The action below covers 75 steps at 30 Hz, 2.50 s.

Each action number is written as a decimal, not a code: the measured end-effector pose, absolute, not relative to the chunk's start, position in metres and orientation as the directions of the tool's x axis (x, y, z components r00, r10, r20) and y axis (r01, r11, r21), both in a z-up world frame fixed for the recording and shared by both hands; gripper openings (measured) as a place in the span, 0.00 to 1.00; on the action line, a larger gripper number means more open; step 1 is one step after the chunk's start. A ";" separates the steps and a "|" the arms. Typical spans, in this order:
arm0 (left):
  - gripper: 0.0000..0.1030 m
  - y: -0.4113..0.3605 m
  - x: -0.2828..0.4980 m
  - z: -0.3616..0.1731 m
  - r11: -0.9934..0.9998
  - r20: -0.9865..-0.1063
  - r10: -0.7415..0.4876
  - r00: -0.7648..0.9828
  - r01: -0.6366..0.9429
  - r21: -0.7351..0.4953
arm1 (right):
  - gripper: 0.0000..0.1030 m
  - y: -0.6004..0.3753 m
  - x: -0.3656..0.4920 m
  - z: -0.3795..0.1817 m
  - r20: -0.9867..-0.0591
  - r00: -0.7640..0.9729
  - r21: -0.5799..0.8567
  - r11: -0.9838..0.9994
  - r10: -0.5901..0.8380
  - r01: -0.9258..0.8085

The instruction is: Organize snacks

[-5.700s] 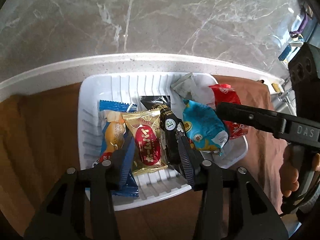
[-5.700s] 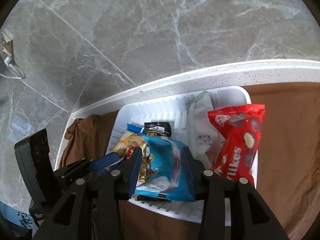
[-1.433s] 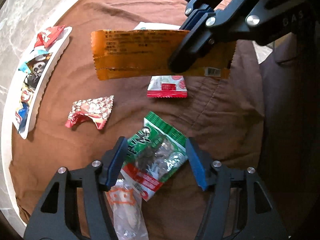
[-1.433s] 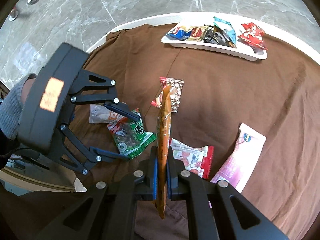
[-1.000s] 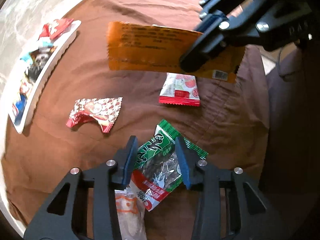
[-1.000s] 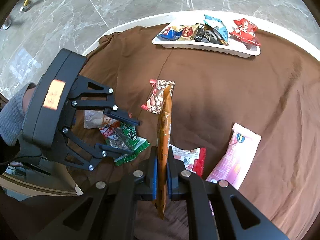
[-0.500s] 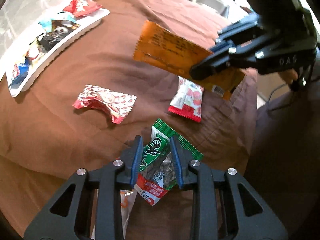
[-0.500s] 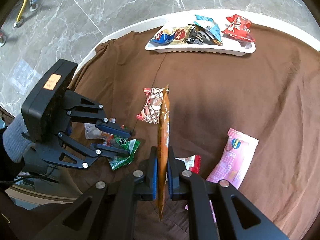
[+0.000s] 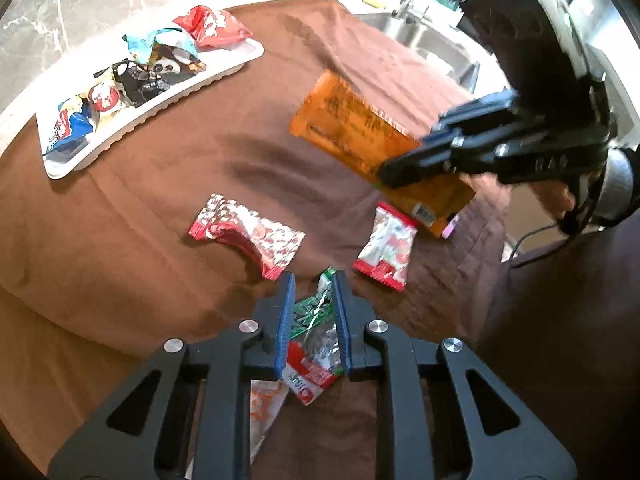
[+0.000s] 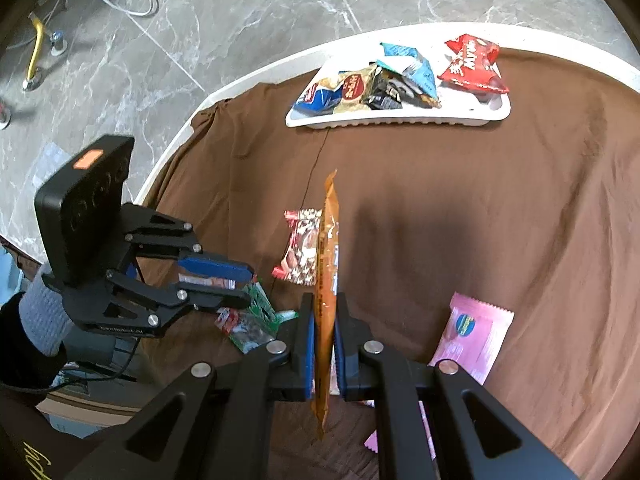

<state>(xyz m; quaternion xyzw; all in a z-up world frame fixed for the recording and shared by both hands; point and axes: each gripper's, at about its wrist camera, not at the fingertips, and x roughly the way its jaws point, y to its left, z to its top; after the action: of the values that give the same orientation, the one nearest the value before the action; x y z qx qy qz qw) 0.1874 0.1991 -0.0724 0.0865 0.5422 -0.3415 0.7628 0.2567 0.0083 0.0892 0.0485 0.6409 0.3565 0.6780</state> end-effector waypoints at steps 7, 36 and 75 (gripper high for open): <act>0.23 0.174 0.174 -0.090 0.688 -0.937 -0.307 0.168 0.719 -0.097 | 0.10 0.010 0.263 0.082 -0.836 -0.089 0.524 0.741 0.541 -0.420; 0.69 0.117 0.151 -0.128 0.327 -0.984 -0.169 0.058 0.945 -0.001 | 0.11 0.008 0.286 0.058 -0.820 -0.136 0.561 0.734 0.556 -0.382; 0.18 0.161 0.156 -0.110 0.505 -0.953 -0.302 -0.008 0.847 -0.167 | 0.10 0.024 0.268 0.047 -0.869 -0.194 0.487 0.717 0.455 -0.499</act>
<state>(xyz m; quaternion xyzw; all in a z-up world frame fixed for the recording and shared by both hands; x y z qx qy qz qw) 0.1561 0.1607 -0.1100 0.2427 0.5615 -0.4343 0.6612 0.2685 0.0243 0.0467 -0.0163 0.6753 0.3756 0.6345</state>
